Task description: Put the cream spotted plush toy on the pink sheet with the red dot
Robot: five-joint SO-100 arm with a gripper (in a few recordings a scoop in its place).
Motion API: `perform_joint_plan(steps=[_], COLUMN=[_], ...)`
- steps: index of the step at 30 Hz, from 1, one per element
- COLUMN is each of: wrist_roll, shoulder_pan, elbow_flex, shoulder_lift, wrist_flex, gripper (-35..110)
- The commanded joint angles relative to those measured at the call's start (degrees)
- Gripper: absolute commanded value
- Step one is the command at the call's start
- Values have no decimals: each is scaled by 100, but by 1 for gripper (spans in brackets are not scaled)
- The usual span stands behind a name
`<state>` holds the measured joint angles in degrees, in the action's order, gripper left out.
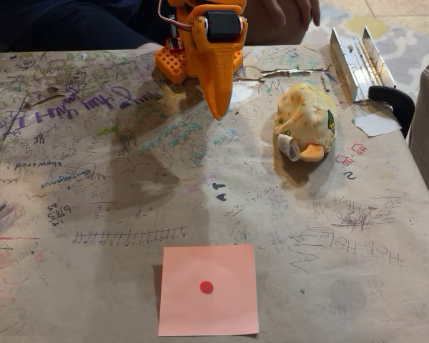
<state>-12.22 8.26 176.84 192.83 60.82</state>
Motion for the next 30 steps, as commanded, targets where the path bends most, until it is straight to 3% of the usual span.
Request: perform_joint_plan(steps=[1,19,30], wrist_roll=[193,-826,-1644], shoulder_pan=[-554,193,1723], elbow_flex=[-53,-1380,-2479], shoulder_lift=[35,-97,-3190], wrist_flex=[53,993,1406], gripper=[0,0,23])
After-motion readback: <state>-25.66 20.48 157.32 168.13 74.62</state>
